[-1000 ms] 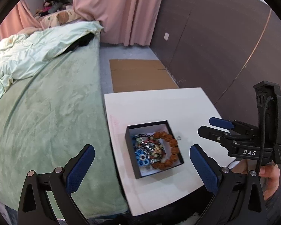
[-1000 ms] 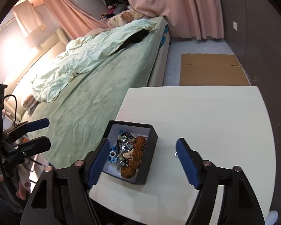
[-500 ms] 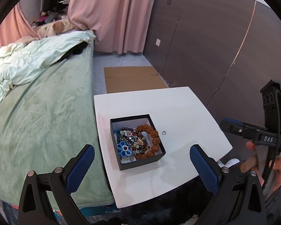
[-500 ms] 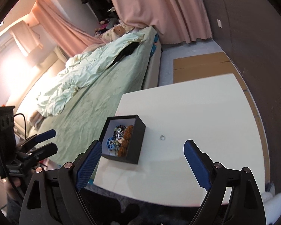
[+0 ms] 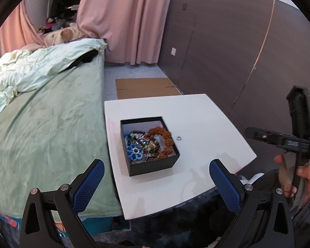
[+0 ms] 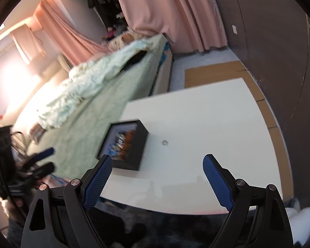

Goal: Organize jewelry

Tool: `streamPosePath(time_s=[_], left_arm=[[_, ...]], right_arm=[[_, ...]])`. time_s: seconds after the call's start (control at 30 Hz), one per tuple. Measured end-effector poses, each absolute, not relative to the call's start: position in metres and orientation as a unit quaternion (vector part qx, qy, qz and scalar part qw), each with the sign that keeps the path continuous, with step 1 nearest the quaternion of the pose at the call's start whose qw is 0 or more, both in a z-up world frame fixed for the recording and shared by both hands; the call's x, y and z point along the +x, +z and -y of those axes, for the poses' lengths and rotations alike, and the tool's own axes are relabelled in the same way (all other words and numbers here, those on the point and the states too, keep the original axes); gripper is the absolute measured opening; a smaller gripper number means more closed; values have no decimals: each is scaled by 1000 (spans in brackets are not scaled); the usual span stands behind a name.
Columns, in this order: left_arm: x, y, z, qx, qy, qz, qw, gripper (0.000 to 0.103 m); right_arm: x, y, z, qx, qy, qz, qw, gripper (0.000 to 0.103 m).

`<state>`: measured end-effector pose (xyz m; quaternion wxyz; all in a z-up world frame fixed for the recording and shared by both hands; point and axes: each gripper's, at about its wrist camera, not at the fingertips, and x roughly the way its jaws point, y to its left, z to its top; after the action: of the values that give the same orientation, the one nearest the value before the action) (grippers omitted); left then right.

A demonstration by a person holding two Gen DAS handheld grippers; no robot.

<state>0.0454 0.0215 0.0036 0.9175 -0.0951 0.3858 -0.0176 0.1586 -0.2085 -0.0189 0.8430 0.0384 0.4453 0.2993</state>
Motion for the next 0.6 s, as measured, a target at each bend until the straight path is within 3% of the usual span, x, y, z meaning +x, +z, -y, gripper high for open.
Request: streamPosePath(time_s=[0.13, 0.23, 0.37, 0.43, 0.6], left_arm=[[43, -11, -32, -104, -7, -384, 917, 102], [44, -19, -43, -112, 7, -385, 916, 101], [42, -20, -60, -133, 23, -364, 921, 101], [44, -23, -67, -143, 33, -362, 921, 101], [50, -28, -78, -153, 51, -354, 921, 101]], right_arm=[[178, -42, 198, 36, 290, -480, 827, 65], [188, -52, 185, 27, 292, -485, 824, 61], [209, -75, 153, -8, 287, -519, 805, 34], [214, -84, 144, -19, 280, -531, 800, 28], [227, -95, 118, -61, 273, -531, 800, 27]])
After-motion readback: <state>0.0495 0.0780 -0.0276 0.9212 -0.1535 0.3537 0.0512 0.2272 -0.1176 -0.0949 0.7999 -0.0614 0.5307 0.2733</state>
